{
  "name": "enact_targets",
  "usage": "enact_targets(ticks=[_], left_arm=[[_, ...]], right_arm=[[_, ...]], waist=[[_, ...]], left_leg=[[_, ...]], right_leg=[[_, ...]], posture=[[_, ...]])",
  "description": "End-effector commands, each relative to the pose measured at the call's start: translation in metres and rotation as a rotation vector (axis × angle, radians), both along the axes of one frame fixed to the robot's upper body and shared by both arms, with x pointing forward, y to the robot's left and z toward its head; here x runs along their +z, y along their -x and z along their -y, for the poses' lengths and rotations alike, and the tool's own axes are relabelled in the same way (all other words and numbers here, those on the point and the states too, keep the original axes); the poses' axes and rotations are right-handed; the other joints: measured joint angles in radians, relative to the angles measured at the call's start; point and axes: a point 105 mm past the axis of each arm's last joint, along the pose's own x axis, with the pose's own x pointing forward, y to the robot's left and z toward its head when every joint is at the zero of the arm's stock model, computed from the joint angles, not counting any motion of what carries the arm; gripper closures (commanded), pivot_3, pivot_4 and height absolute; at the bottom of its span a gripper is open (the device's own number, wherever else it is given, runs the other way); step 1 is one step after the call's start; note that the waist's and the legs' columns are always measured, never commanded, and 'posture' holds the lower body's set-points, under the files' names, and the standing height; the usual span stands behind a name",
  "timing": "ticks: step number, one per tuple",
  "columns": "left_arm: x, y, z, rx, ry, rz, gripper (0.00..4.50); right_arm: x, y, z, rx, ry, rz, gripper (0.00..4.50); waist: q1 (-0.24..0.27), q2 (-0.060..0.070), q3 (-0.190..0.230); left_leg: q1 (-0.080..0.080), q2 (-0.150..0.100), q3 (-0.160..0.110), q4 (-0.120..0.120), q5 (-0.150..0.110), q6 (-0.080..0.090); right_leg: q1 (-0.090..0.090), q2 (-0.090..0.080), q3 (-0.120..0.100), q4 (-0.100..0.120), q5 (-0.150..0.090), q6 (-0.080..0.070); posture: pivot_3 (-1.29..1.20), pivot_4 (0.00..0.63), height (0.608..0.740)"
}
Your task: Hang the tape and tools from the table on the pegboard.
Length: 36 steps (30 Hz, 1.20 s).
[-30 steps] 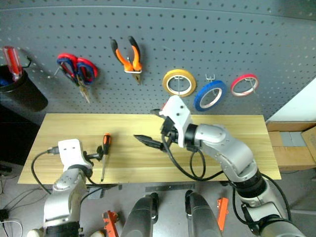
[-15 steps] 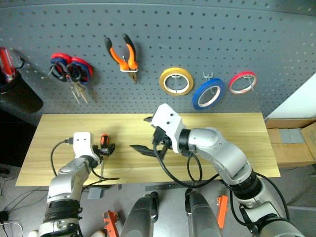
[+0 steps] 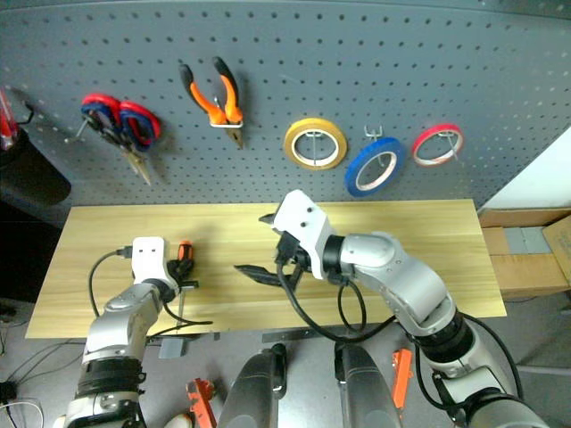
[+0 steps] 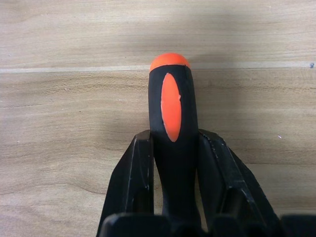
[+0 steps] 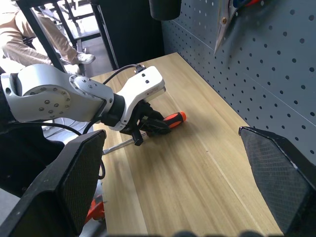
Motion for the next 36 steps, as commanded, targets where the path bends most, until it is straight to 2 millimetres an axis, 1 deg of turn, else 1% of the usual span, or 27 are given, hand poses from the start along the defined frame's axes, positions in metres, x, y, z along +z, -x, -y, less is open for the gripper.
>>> enact_targets(ticks=[1, 3, 4, 6, 8, 9, 11, 14, 15, 16, 19, 23, 25, 27, 30, 32, 33, 36], left_arm=[[0.002, 0.006, -0.002, 0.02, -0.014, 0.007, 3.65], [0.007, 0.008, 0.001, 0.017, -0.035, 0.027, 3.65], [0.014, 0.01, 0.008, -0.006, -0.062, 0.053, 3.65], [0.031, 0.018, 0.02, -0.018, -0.121, 0.129, 3.65], [0.049, 0.027, 0.026, 0.011, -0.181, 0.21, 3.65], [0.061, 0.03, 0.026, 0.051, -0.198, 0.267, 3.65], [0.083, 0.037, 0.035, 0.076, -0.257, 0.337, 3.65], [0.12, 0.047, 0.052, 0.087, -0.347, 0.463, 3.65], [0.135, 0.05, 0.054, 0.108, -0.371, 0.515, 3.65], [0.144, 0.052, 0.055, 0.125, -0.385, 0.545, 3.65], [0.195, 0.061, 0.058, 0.184, -0.493, 0.726, 3.65], [0.253, 0.069, 0.048, 0.283, -0.628, 0.921, 3.65], [0.273, 0.07, 0.038, 0.333, -0.672, 0.974, 3.65], [0.284, 0.07, 0.027, 0.365, -0.706, 0.995, 3.65], [0.288, 0.069, 0.016, 0.378, -0.73, 0.993, 3.65], [0.294, 0.068, 0.008, 0.383, -0.759, 1.008, 3.65], [0.297, 0.068, 0.003, 0.391, -0.769, 1.016, 3.65], [0.317, 0.065, -0.011, 0.437, -0.779, 1.059, 3.65]], right_arm=[[0.015, 0.005, 0.001, 0.016, -0.071, 0.016, 0.0], [0.019, 0.005, 0.003, 0.02, -0.102, 0.011, 0.0], [0.024, 0.006, 0.005, 0.024, -0.13, 0.013, 0.0], [0.034, 0.008, 0.011, 0.035, -0.195, 0.01, 0.0], [0.04, 0.01, 0.017, 0.042, -0.236, 0.008, 0.0], [0.042, 0.01, 0.019, 0.041, -0.254, 0.003, 0.0], [0.051, 0.013, 0.024, 0.057, -0.321, -0.01, 0.0], [0.072, 0.019, 0.031, 0.082, -0.456, -0.025, 0.0], [0.08, 0.02, 0.032, 0.088, -0.508, -0.03, 0.0], [0.085, 0.021, 0.033, 0.091, -0.541, -0.036, 0.0], [0.104, 0.02, 0.034, 0.084, -0.64, -0.047, 0.0], [0.114, 0.016, 0.03, 0.068, -0.687, -0.047, 0.0], [0.116, 0.014, 0.028, 0.066, -0.697, -0.043, 0.0], [0.116, 0.012, 0.027, 0.064, -0.698, -0.038, 0.0], [0.117, 0.009, 0.028, 0.059, -0.698, -0.028, 0.0], [0.118, 0.007, 0.028, 0.054, -0.7, -0.017, 0.0], [0.119, 0.007, 0.028, 0.052, -0.702, -0.011, 0.0], [0.12, 0.006, 0.028, 0.048, -0.708, -0.008, 0.0]], waist=[[0.0, 0.0, 0.0], [0.0, 0.0, 0.0], [0.0, -0.001, 0.0], [0.001, -0.001, -0.001], [0.002, -0.001, -0.001], [0.003, -0.002, -0.001], [0.005, -0.002, -0.001], [0.009, -0.002, -0.002], [0.01, -0.003, -0.004], [0.01, -0.003, -0.004], [0.009, -0.004, -0.005], [0.013, -0.005, -0.008], [0.016, -0.005, -0.008], [0.02, -0.005, -0.009], [0.025, -0.005, -0.009], [0.029, -0.005, -0.009], [0.03, -0.005, -0.009], [0.034, -0.006, -0.009]], left_leg=[[0.0, 0.0, 0.0, -0.001, 0.0, 0.0], [0.0, 0.0, 0.001, -0.005, 0.0, 0.0], [0.0, 0.0, 0.001, -0.007, 0.0, -0.001], [0.0, 0.0, 0.001, -0.01, 0.001, -0.002], [0.0, 0.0, 0.001, -0.011, 0.001, -0.006], [-0.001, 0.0, 0.0, -0.011, 0.001, -0.007], [-0.002, 0.0, 0.0, -0.012, 0.0, -0.007], [-0.002, -0.001, -0.001, -0.011, -0.001, -0.004], [-0.002, -0.001, -0.001, -0.011, -0.001, -0.004], [-0.002, -0.001, -0.002, -0.011, -0.001, -0.004], [-0.002, -0.001, -0.003, -0.01, 0.0, -0.004], [-0.002, 0.0, -0.007, -0.01, 0.003, -0.006], [-0.002, 0.0, -0.009, -0.011, 0.003, -0.007], [-0.002, 0.0, -0.01, -0.011, 0.003, -0.007], [-0.003, 0.0, -0.01, -0.011, 0.003, -0.007], [-0.004, -0.001, -0.011, -0.011, 0.003, -0.007], [-0.004, 0.0, -0.012, -0.011, 0.003, -0.007], [-0.005, -0.001, -0.012, -0.01, 0.003, -0.007]], right_leg=[[0.0, 0.0, 0.0, -0.001, 0.0, 0.0], [0.0, 0.0, 0.0, -0.004, 0.0, 0.0], [0.0, 0.0, 0.0, -0.006, 0.0, 0.0], [0.0, 0.0, 0.0, -0.008, 0.0, 0.0], [0.0, -0.001, 0.0, -0.009, 0.0, 0.001], [0.0, -0.001, -0.001, -0.01, 0.0, 0.001], [0.0, -0.001, -0.002, -0.011, 0.0, 0.001], [0.0, -0.001, -0.002, -0.011, 0.0, 0.001], [0.0, -0.001, -0.002, -0.01, 0.0, 0.001], [0.0, -0.001, -0.003, -0.01, 0.0, 0.001], [0.0, -0.001, -0.004, -0.009, 0.0, 0.001], [0.001, 0.0, -0.009, -0.007, 0.0, 0.001], [0.001, 0.0, -0.011, -0.006, 0.0, 0.001], [0.001, 0.0, -0.012, -0.006, 0.0, 0.001], [0.001, -0.001, -0.013, -0.006, 0.0, 0.0], [0.001, -0.002, -0.014, -0.006, 0.001, 0.0], [0.001, -0.002, -0.015, -0.006, 0.003, -0.003], [0.001, -0.002, -0.016, -0.006, 0.002, -0.003]], posture=[[0.07, 0.415, 0.74], [0.08, 0.406, 0.74], [0.08, 0.399, 0.74], [0.08, 0.385, 0.74], [0.09, 0.372, 0.74], [0.09, 0.361, 0.74], [0.1, 0.353, 0.74], [0.12, 0.331, 0.74], [0.13, 0.325, 0.74], [0.13, 0.325, 0.74], [0.15, 0.314, 0.74], [0.17, 0.294, 0.74], [0.18, 0.291, 0.74], [0.19, 0.291, 0.74], [0.18, 0.292, 0.74], [0.18, 0.293, 0.74], [0.18, 0.293, 0.74], [0.19, 0.297, 0.74]])
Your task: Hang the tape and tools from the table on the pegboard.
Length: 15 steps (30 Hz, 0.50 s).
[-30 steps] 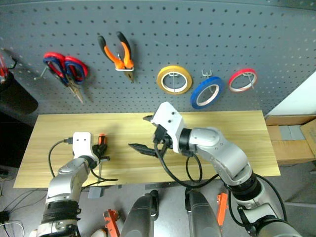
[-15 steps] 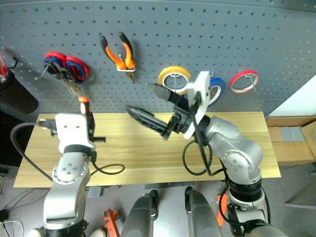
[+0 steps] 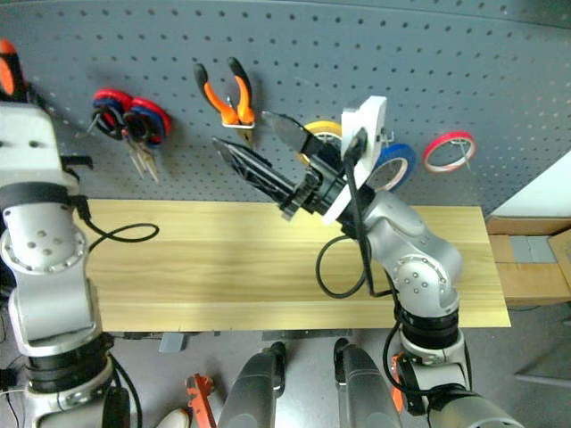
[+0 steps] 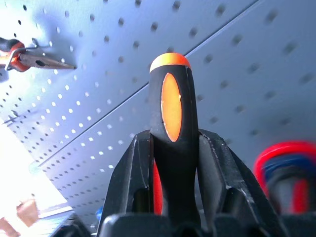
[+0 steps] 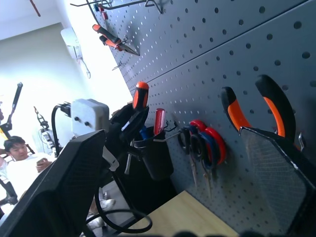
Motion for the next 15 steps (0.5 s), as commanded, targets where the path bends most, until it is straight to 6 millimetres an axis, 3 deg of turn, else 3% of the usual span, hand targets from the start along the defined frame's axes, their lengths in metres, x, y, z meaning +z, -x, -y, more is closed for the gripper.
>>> enact_targets(ticks=[1, 8, 15], left_arm=[[0.041, 0.011, -0.012, 0.022, -0.052, 0.15, 3.65], [0.081, -0.005, -0.021, -0.027, -0.092, 0.258, 3.65], [0.089, -0.009, -0.06, 0.015, -0.019, 0.29, 3.65]], right_arm=[[0.012, 0.009, 0.0, 0.014, -0.034, 0.058, 0.0], [0.01, 0.009, -0.003, 0.024, -0.033, 0.053, 0.0], [0.006, 0.008, -0.001, 0.005, -0.029, 0.046, 0.0]], waist=[[0.002, -0.002, -0.001], [0.019, -0.003, -0.002], [0.019, -0.003, -0.002]], left_leg=[[0.0, 0.0, -0.001, 0.0, 0.001, -0.001], [0.0, 0.0, 0.0, 0.0, 0.003, -0.004], [0.0, 0.0, 0.0, 0.0, 0.003, -0.005]], right_leg=[[0.0, 0.0, -0.001, 0.0, 0.0, 0.0], [0.0, 0.0, -0.002, 0.001, 0.001, -0.002], [0.0, -0.001, -0.002, 0.001, 0.002, -0.003]], posture=[[0.2, 0.297, 0.74], [0.2, 0.3, 0.74], [0.2, 0.301, 0.74]])
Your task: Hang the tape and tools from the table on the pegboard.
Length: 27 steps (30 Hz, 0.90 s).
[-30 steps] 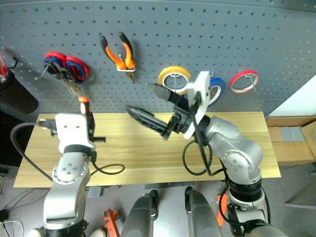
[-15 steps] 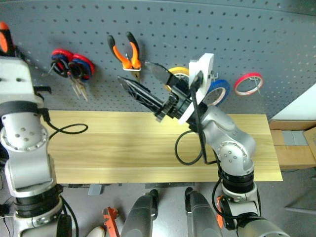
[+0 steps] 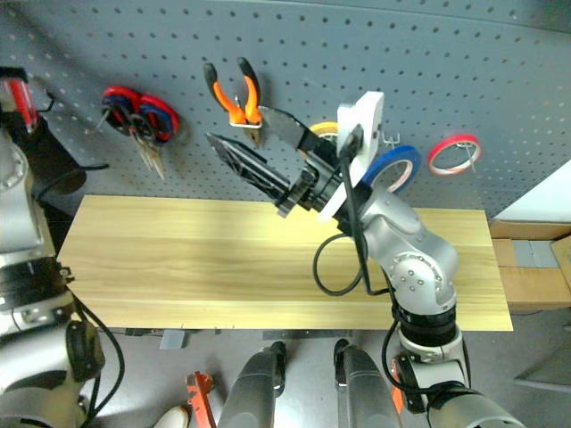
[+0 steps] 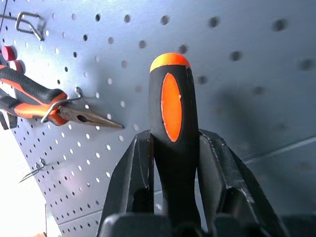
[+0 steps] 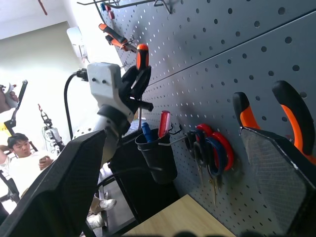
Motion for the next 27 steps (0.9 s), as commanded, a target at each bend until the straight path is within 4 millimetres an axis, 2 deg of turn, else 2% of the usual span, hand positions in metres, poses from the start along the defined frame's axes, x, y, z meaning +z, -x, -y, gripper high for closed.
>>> enact_targets(ticks=[1, 7, 10, 13, 20, 27], left_arm=[[0.017, 0.017, -0.017, 0.033, 0.012, 0.089, 3.65], [0.005, 0.011, -0.031, 0.036, 0.042, 0.048, 3.65], [-0.014, 0.004, -0.034, 0.019, 0.08, -0.001, 3.65], [-0.023, 0.001, -0.034, 0.005, 0.103, -0.03, 3.65], [-0.043, 0.011, -0.037, 0.024, 0.148, -0.061, 3.65], [-0.051, 0.021, -0.034, 0.039, 0.17, -0.075, 1.26]], right_arm=[[0.005, 0.008, 0.002, 0.0, -0.023, 0.038, 0.0], [0.005, 0.008, 0.0, -0.001, -0.027, 0.04, 0.0], [0.004, 0.006, 0.0, -0.008, -0.023, 0.039, 0.0], [0.003, 0.006, 0.0, -0.009, -0.018, 0.038, 0.0], [0.001, 0.006, 0.001, -0.019, -0.008, 0.04, 0.0], [-0.001, 0.004, 0.001, -0.022, 0.002, 0.038, 0.0]], waist=[[0.0, 0.0, 0.0], [0.007, -0.001, -0.001], [0.006, -0.003, -0.002], [0.004, -0.003, -0.002], [-0.003, -0.004, -0.003], [0.005, -0.005, -0.004]], left_leg=[[0.0, 0.0, 0.0, 0.0, 0.0, 0.0], [0.0, 0.0, 0.0, 0.001, 0.0, 0.0], [0.0, 0.0, 0.0, 0.001, 0.0, 0.0], [0.001, 0.0, 0.0, 0.001, 0.0, 0.0], [0.001, 0.0, 0.001, 0.001, 0.0, 0.0], [0.002, 0.0, 0.0, 0.001, 0.002, -0.001]], right_leg=[[0.0, 0.0, 0.0, 0.0, 0.0, 0.0], [0.0, -0.001, -0.002, 0.001, 0.0, 0.0], [0.0, -0.001, -0.001, 0.001, 0.001, -0.001], [0.0, -0.001, -0.001, 0.002, 0.001, -0.002], [0.0, -0.001, 0.0, 0.002, 0.002, -0.003], [0.0, -0.001, -0.002, 0.005, 0.002, -0.003]], posture=[[0.2, 0.302, 0.74], [0.2, 0.305, 0.74], [0.2, 0.308, 0.74], [0.2, 0.314, 0.74], [0.2, 0.312, 0.74], [0.2, 0.314, 0.74]])
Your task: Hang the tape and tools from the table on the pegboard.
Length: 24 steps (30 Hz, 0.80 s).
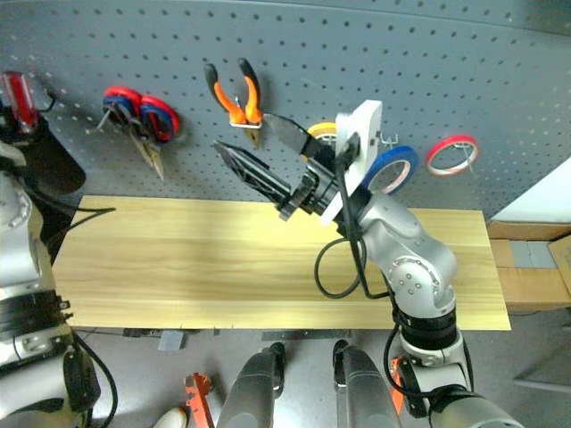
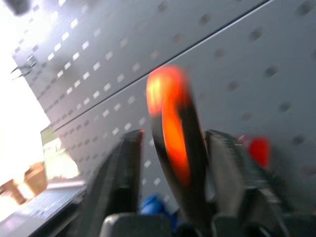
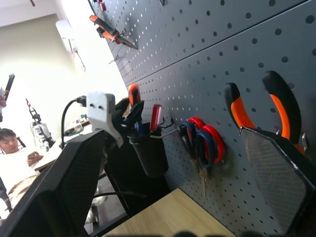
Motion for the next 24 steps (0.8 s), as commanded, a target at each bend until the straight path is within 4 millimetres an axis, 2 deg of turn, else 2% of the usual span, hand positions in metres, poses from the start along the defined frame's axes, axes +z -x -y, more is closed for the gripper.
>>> enact_targets(ticks=[1, 3, 4, 11, 14, 17, 20, 22, 24], left_arm=[[0.018, 0.019, 0.001, 0.021, -0.02, 0.08, 0.95], [0.018, 0.021, 0.001, 0.027, -0.019, 0.079, 0.19], [0.018, 0.022, 0.001, 0.03, -0.018, 0.079, 0.05], [0.023, 0.024, 0.015, -0.028, -0.005, 0.108, 0.05], [0.038, 0.023, 0.044, -0.168, -0.036, 0.154, 0.05], [0.041, 0.022, 0.08, -0.279, -0.12, 0.131, 0.05], [0.025, 0.02, 0.109, -0.381, -0.125, 0.066, 0.05], [0.001, 0.016, 0.123, -0.435, -0.042, -0.007, 0.05], [-0.036, 0.011, 0.142, -0.505, 0.063, -0.118, 0.05]], right_arm=[[0.007, 0.008, 0.0, 0.015, -0.021, 0.045, 0.0], [0.007, 0.007, 0.0, 0.015, -0.019, 0.045, 0.0], [0.007, 0.007, 0.0, 0.015, -0.018, 0.046, 0.0], [0.006, 0.009, 0.002, 0.015, -0.002, 0.061, 0.0], [0.005, 0.012, 0.007, 0.011, 0.038, 0.091, 0.0], [-0.013, 0.01, 0.019, -0.049, 0.175, 0.108, 0.0], [-0.03, 0.004, 0.035, -0.153, 0.263, 0.097, 0.0], [-0.038, 0.003, 0.042, -0.207, 0.294, 0.084, 0.0], [-0.047, -0.001, 0.051, -0.287, 0.327, 0.051, 0.0]], waist=[[0.002, -0.001, 0.0], [0.002, -0.001, -0.001], [0.002, -0.001, -0.001], [0.002, -0.001, -0.001], [0.002, -0.001, -0.001], [0.009, -0.001, -0.001], [0.019, -0.002, -0.001], [0.018, -0.002, -0.001], [0.016, -0.002, -0.002]], left_leg=[[0.0, 0.0, 0.0, 0.0, 0.0, 0.0], [0.001, -0.001, 0.0, 0.001, 0.001, 0.001], [0.002, -0.001, 0.0, 0.001, 0.001, 0.002], [0.003, -0.001, 0.0, 0.0, 0.009, 0.0], [0.003, -0.001, -0.001, 0.0, 0.012, 0.0], [0.003, -0.001, -0.001, 0.0, 0.013, 0.0], [0.003, -0.002, 0.0, 0.0, 0.013, 0.0], [0.004, -0.002, 0.0, 0.0, 0.013, 0.0], [0.004, -0.002, 0.0, -0.001, 0.013, 0.0]], right_leg=[[0.0, 0.0, 0.0, 0.002, 0.0, 0.0], [0.0, 0.0, 0.001, 0.005, 0.0, 0.0], [0.0, -0.001, 0.0, 0.006, 0.0, 0.0], [0.0, 0.0, -0.003, 0.01, 0.0, 0.0], [0.001, 0.0, -0.004, 0.01, 0.0, -0.001], [0.001, -0.001, -0.005, 0.01, 0.0, 0.0], [0.002, -0.001, -0.004, 0.009, 0.0, 0.0], [0.002, -0.001, -0.003, 0.009, 0.0, 0.0], [0.002, -0.001, -0.002, 0.01, 0.0, 0.0]], posture=[[0.2, 0.315, 0.74], [0.2, 0.316, 0.74], [0.2, 0.317, 0.74], [0.2, 0.315, 0.74], [0.19, 0.315, 0.74], [0.19, 0.318, 0.74], [0.19, 0.317, 0.74], [0.19, 0.319, 0.74], [0.18, 0.318, 0.74]])
